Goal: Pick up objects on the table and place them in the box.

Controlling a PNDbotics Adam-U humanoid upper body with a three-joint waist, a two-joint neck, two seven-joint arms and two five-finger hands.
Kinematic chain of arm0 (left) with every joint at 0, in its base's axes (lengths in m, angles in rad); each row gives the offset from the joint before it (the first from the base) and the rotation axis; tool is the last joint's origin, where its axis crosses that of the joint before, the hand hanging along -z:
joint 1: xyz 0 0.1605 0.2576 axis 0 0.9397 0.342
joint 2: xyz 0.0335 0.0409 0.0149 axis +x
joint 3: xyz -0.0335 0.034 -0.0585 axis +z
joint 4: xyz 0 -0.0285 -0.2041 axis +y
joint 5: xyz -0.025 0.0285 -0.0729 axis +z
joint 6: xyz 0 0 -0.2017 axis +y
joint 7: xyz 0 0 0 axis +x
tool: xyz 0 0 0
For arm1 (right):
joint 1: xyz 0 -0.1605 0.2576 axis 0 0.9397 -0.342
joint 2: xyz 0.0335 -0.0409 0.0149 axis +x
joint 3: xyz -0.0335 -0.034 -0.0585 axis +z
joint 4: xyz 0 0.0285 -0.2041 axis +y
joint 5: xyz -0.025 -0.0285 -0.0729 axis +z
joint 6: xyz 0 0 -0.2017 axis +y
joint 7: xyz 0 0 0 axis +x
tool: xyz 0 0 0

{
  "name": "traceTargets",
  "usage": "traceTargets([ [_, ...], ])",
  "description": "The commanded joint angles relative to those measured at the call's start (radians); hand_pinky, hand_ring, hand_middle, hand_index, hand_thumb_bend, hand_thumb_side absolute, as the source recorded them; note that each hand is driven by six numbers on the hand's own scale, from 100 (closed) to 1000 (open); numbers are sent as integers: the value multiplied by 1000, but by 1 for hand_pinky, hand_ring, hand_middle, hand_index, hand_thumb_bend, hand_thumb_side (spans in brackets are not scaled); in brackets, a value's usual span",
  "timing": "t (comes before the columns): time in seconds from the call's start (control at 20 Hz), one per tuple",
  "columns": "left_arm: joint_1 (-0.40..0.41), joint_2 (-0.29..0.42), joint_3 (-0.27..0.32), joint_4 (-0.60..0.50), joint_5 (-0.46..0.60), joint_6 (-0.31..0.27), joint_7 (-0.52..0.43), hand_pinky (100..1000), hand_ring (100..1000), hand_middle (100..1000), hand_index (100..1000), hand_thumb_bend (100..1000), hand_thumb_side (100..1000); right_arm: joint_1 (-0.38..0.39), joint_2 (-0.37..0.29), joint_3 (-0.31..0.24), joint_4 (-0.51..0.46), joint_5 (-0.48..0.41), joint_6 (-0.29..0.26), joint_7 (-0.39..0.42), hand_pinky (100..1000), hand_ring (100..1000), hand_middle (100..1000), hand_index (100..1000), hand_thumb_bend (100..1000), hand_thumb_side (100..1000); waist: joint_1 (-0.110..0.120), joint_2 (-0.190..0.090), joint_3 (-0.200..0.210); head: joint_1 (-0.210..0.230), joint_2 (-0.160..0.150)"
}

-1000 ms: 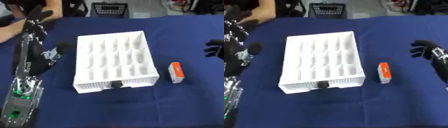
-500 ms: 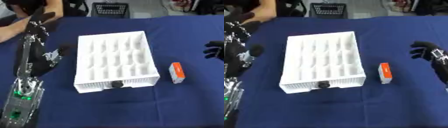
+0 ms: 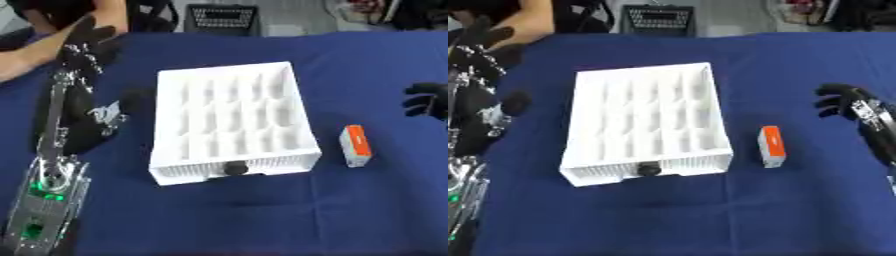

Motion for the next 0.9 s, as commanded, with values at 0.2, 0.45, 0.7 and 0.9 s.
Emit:
traceTargets([
  [0.2,-10,11,-4,-12,-1,-2,-8,873,829,852,1000,1000,562,-27,-42,12,-11,204,-90,-67,688,742,772,829,100,875,-2,-12,1,-8,-2],
  [0.45,-11,10,-7,-12,-1,-2,-12,874,830,853,1000,1000,566,-29,-39,20,-1,234,-106,-87,688,742,771,828,100,879,-2,-12,0,-14,-8],
  [0.7,-11,10,-9,-10,0,-3,-15,875,831,854,1000,1000,567,-30,-38,23,4,242,-110,-88,688,742,771,829,100,878,-4,-11,-1,-63,-8],
  [0.9,-11,10,-9,-9,1,-3,-15,877,831,855,1000,1000,565,-32,-40,27,8,248,-113,-88,688,742,772,831,100,873,-5,-11,-2,-87,-9],
])
